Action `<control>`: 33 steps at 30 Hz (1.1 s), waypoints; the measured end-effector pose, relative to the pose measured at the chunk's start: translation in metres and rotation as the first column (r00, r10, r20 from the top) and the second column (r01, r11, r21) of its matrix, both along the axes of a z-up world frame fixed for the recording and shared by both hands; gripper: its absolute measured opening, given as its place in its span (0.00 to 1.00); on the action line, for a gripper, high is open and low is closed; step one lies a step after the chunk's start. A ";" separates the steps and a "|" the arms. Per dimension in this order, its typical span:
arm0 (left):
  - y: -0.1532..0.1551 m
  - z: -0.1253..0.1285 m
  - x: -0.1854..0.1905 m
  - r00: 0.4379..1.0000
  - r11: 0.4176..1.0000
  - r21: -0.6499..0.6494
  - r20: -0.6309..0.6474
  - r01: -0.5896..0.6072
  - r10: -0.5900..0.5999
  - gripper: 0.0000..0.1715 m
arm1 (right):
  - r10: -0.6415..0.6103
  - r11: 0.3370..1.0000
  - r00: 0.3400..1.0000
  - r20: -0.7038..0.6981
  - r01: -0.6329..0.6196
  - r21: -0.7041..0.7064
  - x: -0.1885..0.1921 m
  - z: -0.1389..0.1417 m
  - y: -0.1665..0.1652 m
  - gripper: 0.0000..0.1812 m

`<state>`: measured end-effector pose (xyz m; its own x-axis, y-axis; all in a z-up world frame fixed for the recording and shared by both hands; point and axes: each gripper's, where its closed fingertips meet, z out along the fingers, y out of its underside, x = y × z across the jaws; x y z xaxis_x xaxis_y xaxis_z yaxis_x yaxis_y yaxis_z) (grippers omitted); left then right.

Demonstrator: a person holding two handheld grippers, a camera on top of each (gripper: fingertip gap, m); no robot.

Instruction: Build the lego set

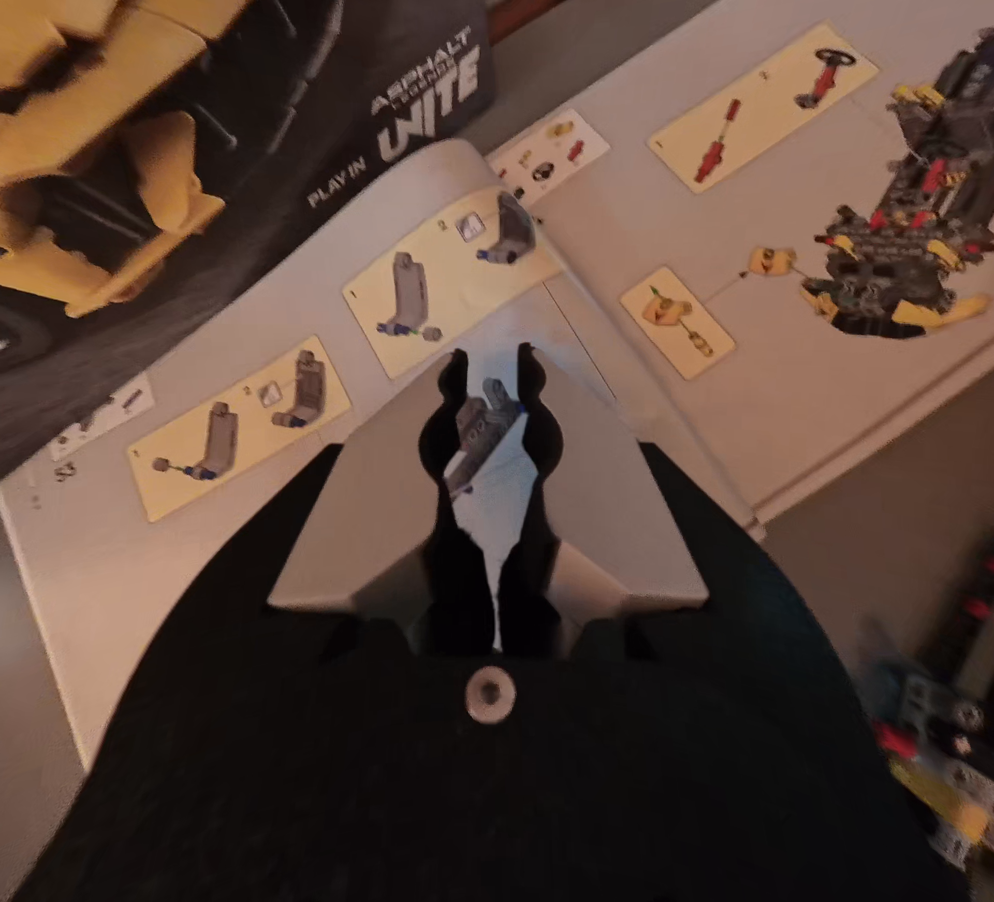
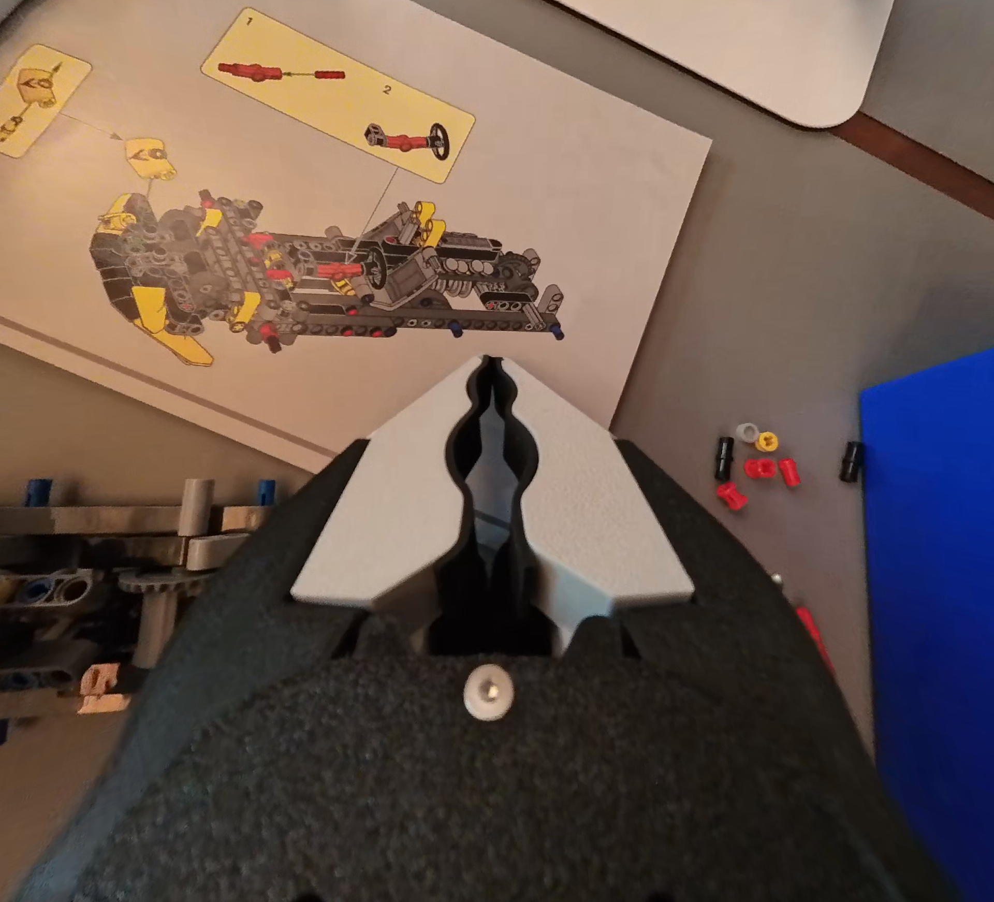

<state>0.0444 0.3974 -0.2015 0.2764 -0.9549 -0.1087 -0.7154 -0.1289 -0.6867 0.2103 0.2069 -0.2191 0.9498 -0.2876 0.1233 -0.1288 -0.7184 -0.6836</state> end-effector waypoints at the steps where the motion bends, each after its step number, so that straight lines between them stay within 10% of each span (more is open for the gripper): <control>1: -0.003 -0.003 -0.003 1.000 1.000 -0.006 0.000 0.010 -0.010 0.11 | 0.004 1.000 1.000 -0.001 -0.004 0.001 0.000 0.000 0.000 0.00; 10: -0.013 0.006 0.003 0.997 0.999 -0.040 0.079 0.027 -0.024 0.08 | 0.029 1.000 0.999 -0.016 -0.029 0.009 -0.002 0.002 0.001 0.04; 18: -0.051 0.023 -0.031 0.974 0.964 -0.265 0.223 0.021 0.040 0.23 | 0.102 0.944 0.959 -0.265 -0.009 0.330 -0.043 0.065 0.006 0.17; 28: -0.036 0.024 -0.030 0.952 0.976 -0.217 0.301 0.019 0.048 0.22 | 0.125 0.964 0.966 -0.226 -0.065 0.258 -0.033 0.040 0.000 0.16; 33: -0.044 0.035 -0.027 0.934 0.988 -0.146 0.357 0.055 0.001 0.19 | 0.108 0.950 0.985 -0.134 -0.062 0.306 -0.013 0.074 -0.019 0.17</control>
